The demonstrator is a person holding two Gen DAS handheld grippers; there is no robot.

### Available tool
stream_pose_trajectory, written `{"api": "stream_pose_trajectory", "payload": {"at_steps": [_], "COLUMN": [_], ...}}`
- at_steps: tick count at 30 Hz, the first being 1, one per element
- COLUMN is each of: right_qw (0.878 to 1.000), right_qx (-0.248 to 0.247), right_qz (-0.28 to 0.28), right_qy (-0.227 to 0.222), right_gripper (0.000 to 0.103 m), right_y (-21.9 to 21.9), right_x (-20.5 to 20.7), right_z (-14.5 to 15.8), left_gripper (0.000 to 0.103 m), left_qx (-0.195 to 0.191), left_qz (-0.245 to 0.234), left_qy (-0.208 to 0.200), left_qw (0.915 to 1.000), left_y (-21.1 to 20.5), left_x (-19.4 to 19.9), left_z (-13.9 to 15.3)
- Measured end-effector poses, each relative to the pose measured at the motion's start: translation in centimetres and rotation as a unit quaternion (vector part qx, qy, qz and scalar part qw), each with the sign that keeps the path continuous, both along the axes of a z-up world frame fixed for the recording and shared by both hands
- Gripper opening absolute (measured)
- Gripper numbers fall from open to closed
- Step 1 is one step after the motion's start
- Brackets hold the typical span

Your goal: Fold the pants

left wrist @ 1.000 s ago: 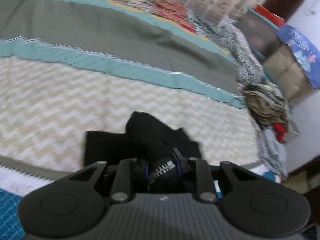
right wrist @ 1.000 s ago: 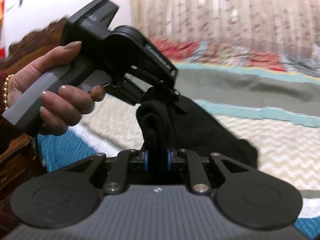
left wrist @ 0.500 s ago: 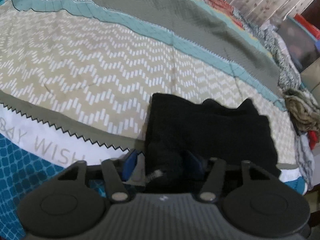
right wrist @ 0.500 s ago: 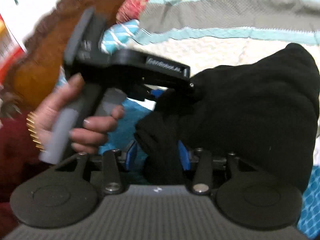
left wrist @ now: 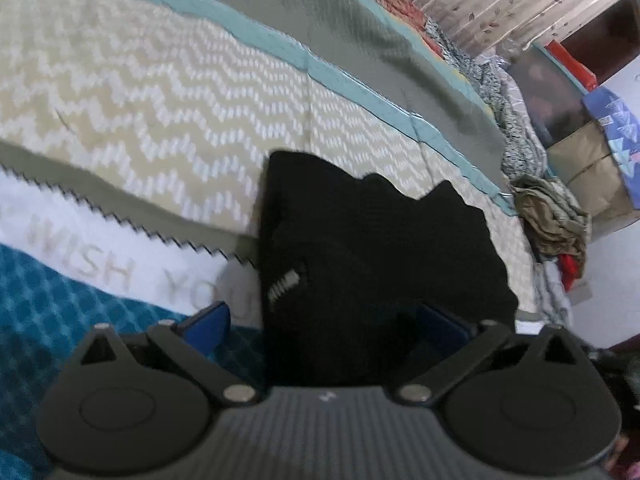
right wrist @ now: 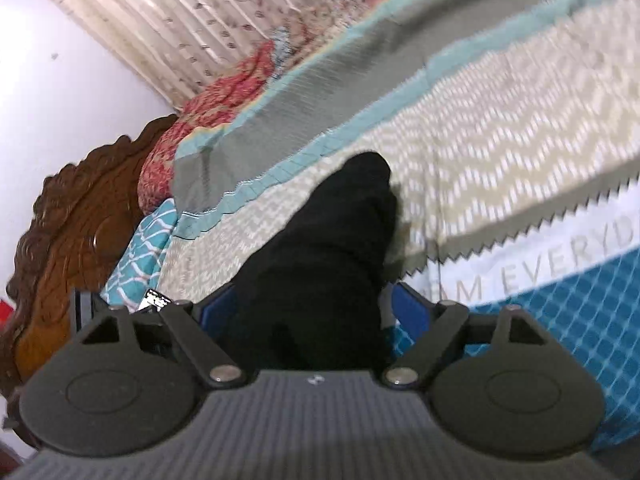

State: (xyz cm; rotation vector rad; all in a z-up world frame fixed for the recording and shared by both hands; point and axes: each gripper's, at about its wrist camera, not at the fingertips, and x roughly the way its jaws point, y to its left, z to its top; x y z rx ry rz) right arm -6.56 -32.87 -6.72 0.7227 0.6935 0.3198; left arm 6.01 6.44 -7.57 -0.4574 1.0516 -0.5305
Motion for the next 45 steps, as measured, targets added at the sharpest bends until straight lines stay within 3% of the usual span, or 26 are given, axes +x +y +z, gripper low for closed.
{"api": "stream_pose_trajectory", "payload": {"at_steps": [6,8,9,10,13,16,22,28,31,35,40,45], "right_qw": [0.998,0.996,0.994,0.994,0.996,0.996,0.99,0.982,0.98,0.984,0.99,0.994], "right_qx": [0.034,0.058,0.069,0.064,0.025,0.0,-0.035,-0.08,-0.095,-0.093,-0.079,-0.077], "right_qz": [0.026,0.04,0.045,0.047,0.065,0.091,0.079,0.06,0.047,0.03,0.008,-0.005], "right_qy": [0.045,0.062,0.07,0.076,0.053,0.005,-0.108,-0.162,-0.169,-0.146,-0.113,-0.083], "right_gripper": [0.086,0.086,0.083,0.074,0.058,0.053,0.053,0.053,0.053,0.053,0.052,0.052], "right_y": [1.3,2.0,2.2,2.5,3.5,4.2,3.8,2.6,1.4,-0.8,-2.3,-2.9], "right_x": [3.0,4.0,4.2,4.3,4.0,4.0,6.7,13.3,16.9,22.2,27.7,30.6], "right_z": [-1.9,-2.5,-2.6,-2.4,-0.1,2.8,8.2,10.4,10.4,8.8,6.1,3.4], "left_gripper": [0.101,0.087,0.071,0.058,0.042,0.041,0.041,0.041,0.041,0.041,0.04,0.041], "left_qx": [-0.036,-0.05,-0.045,-0.039,-0.041,-0.055,-0.055,-0.024,-0.005,0.032,0.071,0.114], "left_qz": [0.004,-0.006,-0.007,-0.01,-0.013,-0.016,-0.023,-0.025,-0.024,-0.018,-0.013,-0.019], "left_qy": [0.014,0.015,0.012,0.007,-0.008,-0.052,-0.152,-0.188,-0.193,-0.191,-0.183,-0.177], "left_qw": [0.9992,0.9986,0.9989,0.9992,0.999,0.997,0.9866,0.9817,0.981,0.9808,0.9805,0.9775], "left_y": [-0.9,-1.7,-2.2,-2.4,-2.5,-2.6,-4.2,-7.6,-9.7,-12.8,-15.4,-17.1], "left_x": [0.3,-0.1,-0.1,-0.1,0.1,0.8,5.2,12.3,15.5,20.7,26.3,29.8], "left_z": [-2.0,-2.2,-2.3,-2.1,-0.4,2.4,7.7,9.7,9.8,8.7,6.2,3.2]}}
